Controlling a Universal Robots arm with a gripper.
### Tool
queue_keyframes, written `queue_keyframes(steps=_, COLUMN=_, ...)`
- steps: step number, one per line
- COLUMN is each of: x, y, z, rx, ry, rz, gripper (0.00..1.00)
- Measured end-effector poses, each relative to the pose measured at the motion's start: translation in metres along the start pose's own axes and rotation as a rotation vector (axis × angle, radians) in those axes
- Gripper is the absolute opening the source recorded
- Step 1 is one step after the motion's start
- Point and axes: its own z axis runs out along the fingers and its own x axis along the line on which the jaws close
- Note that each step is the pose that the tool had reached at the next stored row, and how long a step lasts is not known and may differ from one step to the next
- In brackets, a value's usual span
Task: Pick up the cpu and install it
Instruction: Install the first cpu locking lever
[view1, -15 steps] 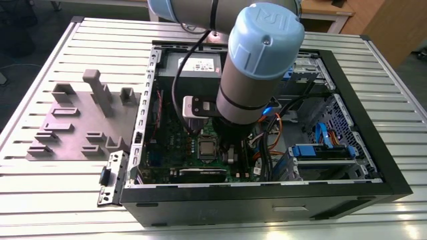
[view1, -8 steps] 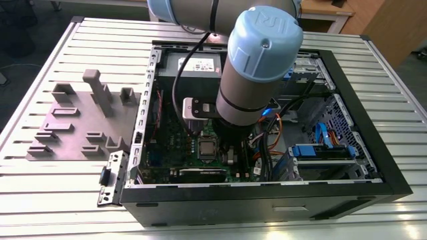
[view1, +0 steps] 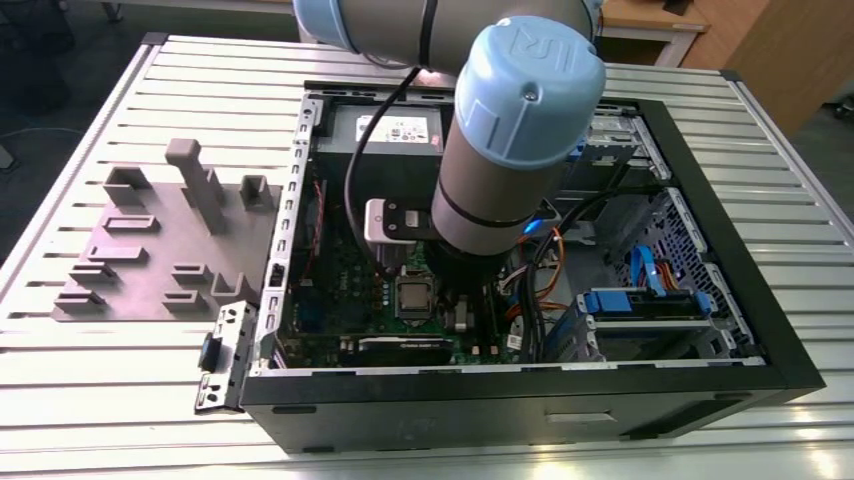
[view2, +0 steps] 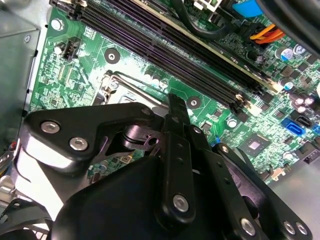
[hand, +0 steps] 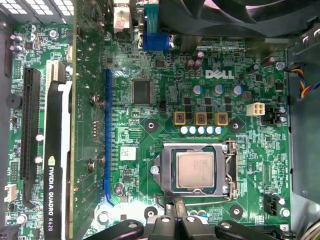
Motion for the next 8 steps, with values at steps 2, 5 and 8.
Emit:
queue_keyframes(steps=2, x=0.0001, y=0.0000, z=0.0005, rx=0.0000, ry=0.0001, rz=0.000, gripper=0.11)
queue_keyframes(steps=5, x=0.0001, y=0.0000, z=0.0010, rx=-0.0001, ry=0.0000, rz=-0.001, gripper=0.11)
queue_keyframes(steps=8, x=0.0001, y=-0.0001, z=0.0021, rx=0.0000, ry=-0.0001, rz=-0.001, gripper=0.11)
